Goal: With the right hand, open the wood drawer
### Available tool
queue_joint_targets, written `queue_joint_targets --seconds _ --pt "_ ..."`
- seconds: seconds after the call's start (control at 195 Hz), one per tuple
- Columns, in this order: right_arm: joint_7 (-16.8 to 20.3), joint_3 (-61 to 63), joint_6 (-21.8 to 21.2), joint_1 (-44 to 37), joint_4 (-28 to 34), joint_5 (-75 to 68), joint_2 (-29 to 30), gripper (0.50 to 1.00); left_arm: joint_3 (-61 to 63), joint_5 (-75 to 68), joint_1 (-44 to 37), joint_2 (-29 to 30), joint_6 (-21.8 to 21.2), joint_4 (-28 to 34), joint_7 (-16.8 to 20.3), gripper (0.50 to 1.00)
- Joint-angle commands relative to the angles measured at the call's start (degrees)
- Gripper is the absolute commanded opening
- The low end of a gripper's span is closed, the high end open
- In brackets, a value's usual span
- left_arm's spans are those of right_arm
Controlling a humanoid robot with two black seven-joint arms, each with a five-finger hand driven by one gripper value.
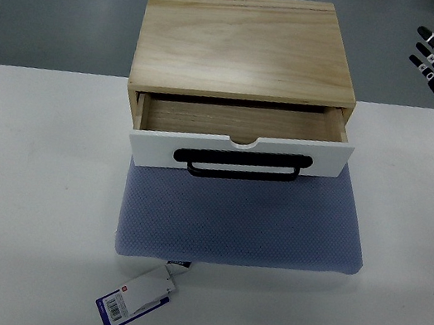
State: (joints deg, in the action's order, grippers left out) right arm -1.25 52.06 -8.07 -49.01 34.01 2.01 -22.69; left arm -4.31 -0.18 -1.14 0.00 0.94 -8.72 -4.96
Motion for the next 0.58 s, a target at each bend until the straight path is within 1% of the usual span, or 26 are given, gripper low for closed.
queue_joint_targets --seconds 0.0,0.118,0.343,0.496,0.573 --pt "-0.1 0.0 -0.6 1.7 0.1 0.1 1.2 0.938 0.0 0.0 0.0 0.0 -0.1 0.0 0.0 1.0" --pt "-0.1 -0.1 -1.7 2.7 0.2 0.2 1.4 0.938 0.0 0.0 0.0 0.0 -0.1 0.0 -0.1 1.0" --pt "-0.1 -2.7 -1.8 3.0 0.3 0.1 1.4 0.938 0.0 0.0 0.0 0.0 -0.1 0.0 0.0 1.0" --pt "-0.1 -2.9 -4.4 3.4 0.6 -0.1 1.4 0.938 0.0 0.0 0.0 0.0 0.0 0.0 0.0 1.0" --pt "-0.1 -3.0 -5.0 3.4 0.7 -0.1 1.5 0.938 0.0 0.0 0.0 0.0 0.0 0.0 0.0 1.0"
